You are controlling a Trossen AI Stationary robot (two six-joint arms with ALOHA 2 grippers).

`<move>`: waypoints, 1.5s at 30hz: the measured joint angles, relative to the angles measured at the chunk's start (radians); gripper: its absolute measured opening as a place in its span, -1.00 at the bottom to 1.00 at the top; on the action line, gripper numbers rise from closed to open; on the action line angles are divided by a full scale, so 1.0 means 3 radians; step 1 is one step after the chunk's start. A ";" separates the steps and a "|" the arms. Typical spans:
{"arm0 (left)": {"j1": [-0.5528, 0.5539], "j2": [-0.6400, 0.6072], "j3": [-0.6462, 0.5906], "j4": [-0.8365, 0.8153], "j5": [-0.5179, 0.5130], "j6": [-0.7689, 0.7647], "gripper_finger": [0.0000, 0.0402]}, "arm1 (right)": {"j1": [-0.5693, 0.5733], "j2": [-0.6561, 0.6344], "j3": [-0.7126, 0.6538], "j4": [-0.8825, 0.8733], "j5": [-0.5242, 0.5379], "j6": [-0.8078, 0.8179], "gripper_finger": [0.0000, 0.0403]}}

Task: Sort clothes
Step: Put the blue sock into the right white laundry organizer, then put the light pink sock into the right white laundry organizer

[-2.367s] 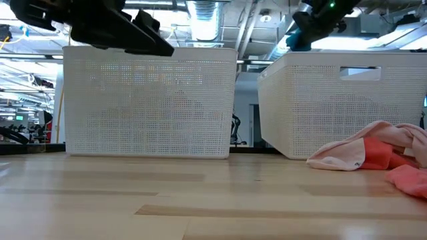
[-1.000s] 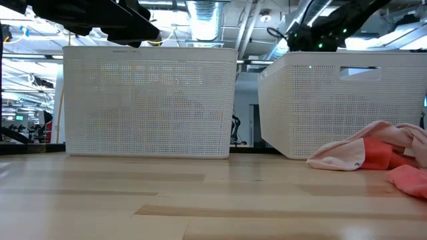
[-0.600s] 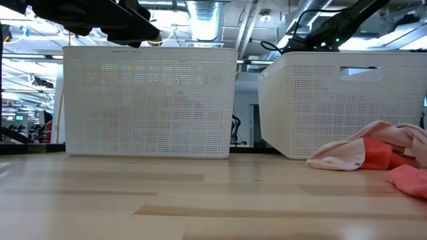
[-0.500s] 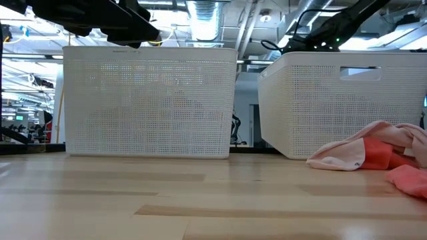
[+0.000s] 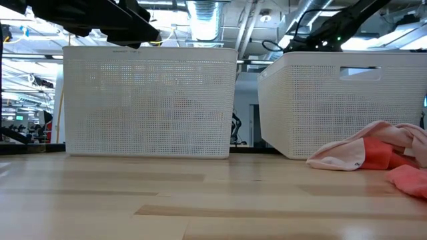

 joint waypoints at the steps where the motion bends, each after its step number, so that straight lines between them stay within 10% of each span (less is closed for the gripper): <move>1: 0.0000 0.0000 0.0000 0.0000 -0.0001 0.0000 -0.11 | 0.0017 -0.0047 0.0000 0.0013 0.0001 0.0006 -0.09; 15: 0.0000 0.0000 0.0000 0.0002 -0.0001 0.0011 -0.11 | 0.0356 -0.1304 0.0001 0.0096 0.0011 0.0135 0.04; 26: 0.0000 0.0000 0.0000 0.0003 -0.0001 0.0026 -0.11 | 0.1429 -0.2127 0.0003 -0.0161 0.0024 0.0419 0.04; 45: 0.0000 0.0000 0.0000 0.0004 -0.0001 0.0039 -0.11 | 0.3794 -0.1702 0.0003 -0.1191 0.0100 0.1512 0.04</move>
